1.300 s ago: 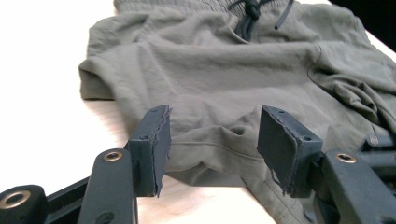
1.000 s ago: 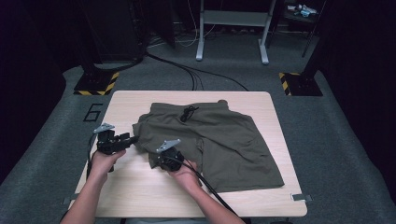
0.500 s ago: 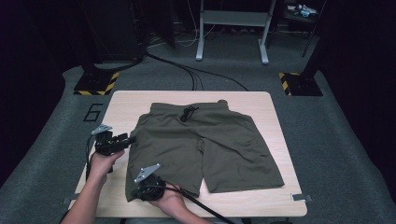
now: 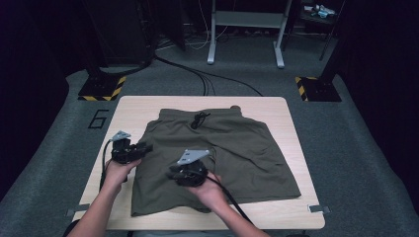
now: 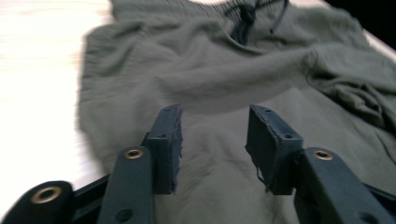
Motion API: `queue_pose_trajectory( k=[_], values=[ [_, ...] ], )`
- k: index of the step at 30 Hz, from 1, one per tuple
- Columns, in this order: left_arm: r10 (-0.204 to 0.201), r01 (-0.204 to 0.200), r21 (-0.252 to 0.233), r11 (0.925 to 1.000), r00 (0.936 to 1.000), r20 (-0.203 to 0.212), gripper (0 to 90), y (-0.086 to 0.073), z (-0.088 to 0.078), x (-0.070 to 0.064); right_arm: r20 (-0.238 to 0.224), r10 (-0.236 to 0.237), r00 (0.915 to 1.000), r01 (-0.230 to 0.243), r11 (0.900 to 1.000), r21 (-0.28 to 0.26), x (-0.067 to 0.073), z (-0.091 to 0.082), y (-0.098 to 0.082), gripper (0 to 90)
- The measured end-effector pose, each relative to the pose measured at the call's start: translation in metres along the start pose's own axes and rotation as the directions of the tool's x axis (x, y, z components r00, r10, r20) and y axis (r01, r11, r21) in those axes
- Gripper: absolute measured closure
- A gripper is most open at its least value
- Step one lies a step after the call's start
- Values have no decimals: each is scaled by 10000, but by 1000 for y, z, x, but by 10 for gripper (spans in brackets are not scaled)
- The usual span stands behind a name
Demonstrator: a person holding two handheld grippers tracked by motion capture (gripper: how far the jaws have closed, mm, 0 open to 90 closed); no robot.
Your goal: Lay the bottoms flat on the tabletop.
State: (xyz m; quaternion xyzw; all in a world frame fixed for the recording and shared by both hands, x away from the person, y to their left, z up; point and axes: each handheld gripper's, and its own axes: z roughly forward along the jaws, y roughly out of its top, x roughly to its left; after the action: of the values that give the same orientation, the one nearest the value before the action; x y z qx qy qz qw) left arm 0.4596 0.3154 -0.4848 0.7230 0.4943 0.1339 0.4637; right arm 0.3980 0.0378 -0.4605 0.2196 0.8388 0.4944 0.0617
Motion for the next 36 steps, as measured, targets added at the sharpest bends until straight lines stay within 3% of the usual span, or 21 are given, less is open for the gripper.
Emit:
queue_pose_trajectory(
  k=[3,6,9,10,11,12,14,16,19,21,23,25,26,28,29,30,33,35,36],
  values=[
    [538,-536,342,9980,9985,-63,574,5,11,-10,921,-225,9955,240,9996,-145,-24,-17,-4,715],
    [813,-803,371,9961,9964,-240,572,7,21,-15,1677,195,9856,-144,9994,-320,-53,-31,-10,724],
    [803,-784,431,9960,9958,-438,568,12,34,-15,2830,247,9588,-170,9994,-297,-84,-43,-20,716],
    [838,-813,516,9954,9953,-485,568,14,37,-13,3254,285,9452,-188,9993,-329,-98,-48,-26,703],
    [830,-796,588,9951,9949,-575,568,17,43,-11,3435,462,9380,-349,9986,-388,-106,-50,-30,703],
    [805,-776,508,9957,9950,-589,568,18,46,-9,3757,684,9242,-586,9976,-374,-118,-53,-35,693],
    [551,-518,625,9967,9971,-518,568,22,52,-4,4138,906,9059,-836,9959,-350,-135,-56,-44,689],
    [579,-547,504,9972,9963,-635,568,26,58,-1,4655,1147,8776,-1095,9933,-383,-152,-60,-52,673],
    [413,-380,438,9983,9962,-764,572,32,67,4,5097,1414,8487,-1359,9895,-482,-174,-62,-60,634],
    [433,-406,328,9986,9953,-868,578,34,75,7,5081,1955,8388,-1885,9799,-658,-186,-61,-64,636],
    [522,-466,604,9971,9941,-948,580,33,84,9,5167,2081,8305,-2020,9770,-687,-194,-56,-67,640],
    [793,-733,572,9957,9906,-1117,579,34,90,8,5441,1921,8168,-1821,9806,-727,-198,-51,-69,633],
    [997,-940,504,9943,9871,-1253,579,35,92,7,5530,1861,8121,-1851,9810,-584,-201,-50,-67,626],
    [870,-842,294,9960,9896,-1144,583,41,94,6,5525,2065,8075,-1992,9771,-740,-208,-49,-61,624],
    [723,-684,393,9969,9917,-1065,586,44,98,5,5541,2155,8040,-2024,9755,-857,-211,-49,-58,633],
    [865,-804,607,9949,9907,-1049,586,47,102,4,5504,2269,8035,-2171,9725,-840,-214,-47,-56,636],
    [1102,-1007,1059,9893,9900,-883,586,48,114,2,5382,2333,8099,-2593,9654,-282,-223,-36,-53,630],
    [1239,-1119,1126,9873,9866,-1063,585,47,121,2,5472,2110,8100,-2585,9660,101,-226,-28,-54,602],
    [1381,-1234,1320,9835,9844,-1090,585,48,122,4,5443,2122,8116,-2745,9610,347,-227,-22,-56,580]
  ],
)
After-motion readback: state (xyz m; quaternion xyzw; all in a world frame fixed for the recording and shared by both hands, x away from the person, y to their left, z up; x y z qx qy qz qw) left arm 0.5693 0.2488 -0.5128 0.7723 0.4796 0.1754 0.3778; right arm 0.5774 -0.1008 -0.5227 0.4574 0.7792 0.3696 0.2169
